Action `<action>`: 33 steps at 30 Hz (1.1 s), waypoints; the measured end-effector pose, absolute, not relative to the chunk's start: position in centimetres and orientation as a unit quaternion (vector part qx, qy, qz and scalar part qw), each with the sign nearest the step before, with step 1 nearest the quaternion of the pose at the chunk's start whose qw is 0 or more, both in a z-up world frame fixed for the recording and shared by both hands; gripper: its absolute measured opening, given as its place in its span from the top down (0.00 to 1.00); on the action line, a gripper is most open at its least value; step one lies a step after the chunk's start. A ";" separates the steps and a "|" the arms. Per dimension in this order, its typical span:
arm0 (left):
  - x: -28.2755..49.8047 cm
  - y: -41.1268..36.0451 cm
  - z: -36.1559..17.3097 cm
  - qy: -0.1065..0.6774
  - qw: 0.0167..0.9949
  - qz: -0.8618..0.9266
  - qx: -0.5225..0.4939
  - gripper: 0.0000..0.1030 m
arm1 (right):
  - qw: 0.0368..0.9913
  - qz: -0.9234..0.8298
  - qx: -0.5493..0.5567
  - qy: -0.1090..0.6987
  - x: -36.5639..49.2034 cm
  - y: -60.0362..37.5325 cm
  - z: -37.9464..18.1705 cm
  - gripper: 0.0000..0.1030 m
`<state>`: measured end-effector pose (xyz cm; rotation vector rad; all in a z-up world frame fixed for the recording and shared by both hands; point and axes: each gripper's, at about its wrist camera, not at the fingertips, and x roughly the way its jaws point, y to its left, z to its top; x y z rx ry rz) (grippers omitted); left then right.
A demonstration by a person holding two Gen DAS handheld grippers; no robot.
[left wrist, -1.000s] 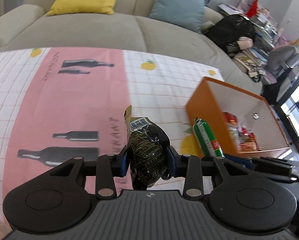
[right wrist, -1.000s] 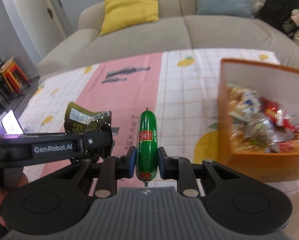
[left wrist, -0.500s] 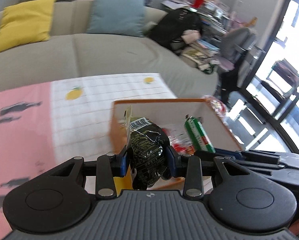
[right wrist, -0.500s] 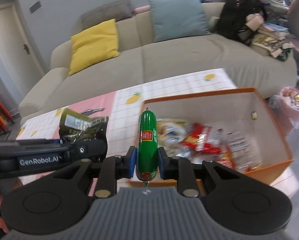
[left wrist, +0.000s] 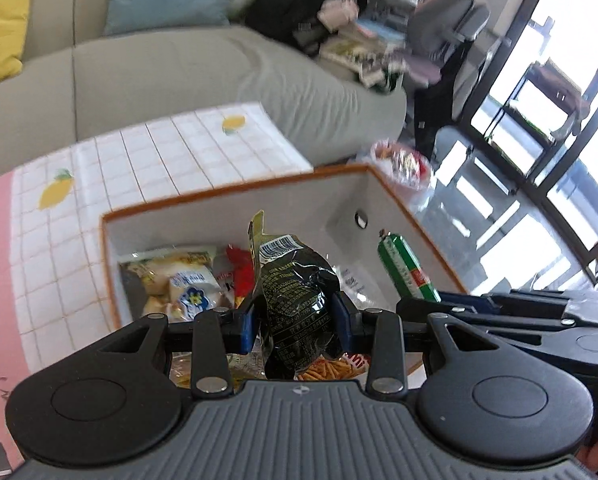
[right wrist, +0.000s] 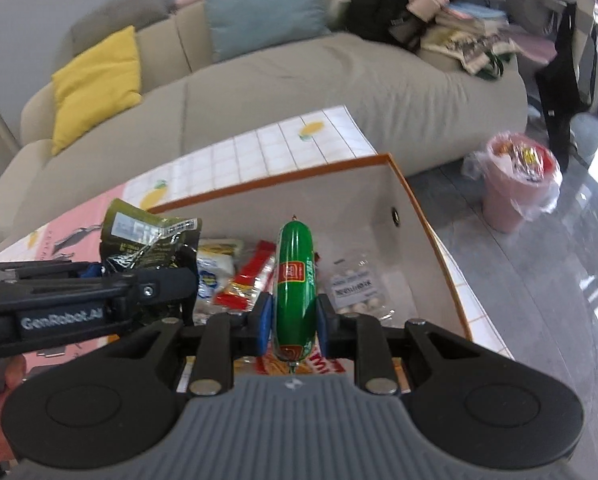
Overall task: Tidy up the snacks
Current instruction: 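Carry the seaweed bag and green sausage over the orange box and lower them, then open both tools to drop the items into the box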
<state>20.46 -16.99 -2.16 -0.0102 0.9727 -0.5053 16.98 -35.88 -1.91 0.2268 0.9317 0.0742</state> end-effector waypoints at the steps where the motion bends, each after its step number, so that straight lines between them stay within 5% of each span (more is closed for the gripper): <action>1: 20.8 -17.2 -2.6 0.471 0.849 -0.238 -0.005 0.59 | 0.884 0.032 0.104 0.455 17.4 -35.9 -2.3 0.80; 25: 22.6 -20.5 -7.4 0.549 0.800 -0.224 0.093 0.58 | 0.818 0.022 0.062 0.572 21.0 -35.3 -8.5 0.80; 33: 22.3 -20.0 -5.9 0.536 0.809 -0.222 0.096 0.48 | 0.820 0.015 0.056 0.569 20.8 -35.3 -7.6 0.72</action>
